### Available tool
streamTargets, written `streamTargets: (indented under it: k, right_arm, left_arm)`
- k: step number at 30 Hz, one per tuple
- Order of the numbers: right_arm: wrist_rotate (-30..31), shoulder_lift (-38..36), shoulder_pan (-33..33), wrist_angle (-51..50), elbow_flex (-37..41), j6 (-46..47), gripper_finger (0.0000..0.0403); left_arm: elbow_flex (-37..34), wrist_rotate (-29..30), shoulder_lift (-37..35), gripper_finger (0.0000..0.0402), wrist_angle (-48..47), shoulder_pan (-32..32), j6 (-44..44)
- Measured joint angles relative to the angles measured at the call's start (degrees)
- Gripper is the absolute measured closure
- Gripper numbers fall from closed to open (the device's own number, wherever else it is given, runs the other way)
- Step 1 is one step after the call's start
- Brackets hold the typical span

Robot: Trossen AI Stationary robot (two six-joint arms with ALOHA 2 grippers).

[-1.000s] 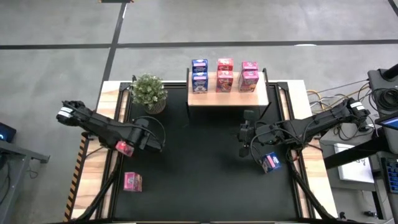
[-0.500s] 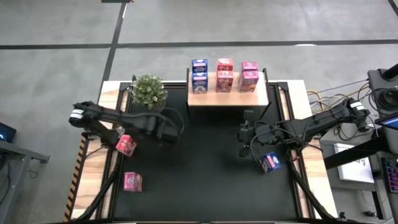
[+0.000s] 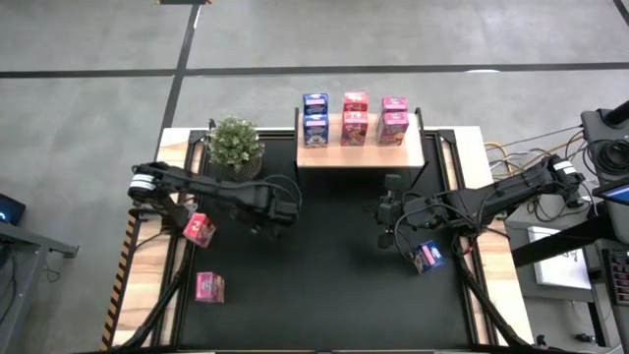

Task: Stack cereal on shelf
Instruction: Put the red cereal box on the shelf and align it with the other red cereal box on the shelf

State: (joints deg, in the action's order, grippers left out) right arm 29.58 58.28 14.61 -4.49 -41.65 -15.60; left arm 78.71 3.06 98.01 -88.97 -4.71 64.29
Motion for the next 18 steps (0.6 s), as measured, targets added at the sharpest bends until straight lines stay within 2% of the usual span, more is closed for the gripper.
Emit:
streamTargets:
  k: [7, 10, 15, 18]
  right_arm:
    - [0.01, -0.02, 0.0, 0.13, 0.0, -0.02, 0.0394]
    - [-0.01, -0.02, 0.0, 0.13, 0.0, -0.02, 0.0394]
    - [0.01, -0.02, 0.0, 0.09, 0.0, 0.03, 0.0394]
    - [0.01, -0.02, 0.0, 0.07, 0.0, 0.03, 0.0394]
  left_arm:
    - [3.39, -1.39, -0.25, 0.0361, 23.75, -4.17, 1.88]
    - [6.87, 1.5, -0.21, 0.0374, 31.47, -5.3, 0.25]
    - [11.94, 3.88, 0.12, 0.0395, 28.93, -5.83, -3.22]
    - [13.82, 3.89, 0.21, 0.0401, 19.02, -6.82, -3.14]
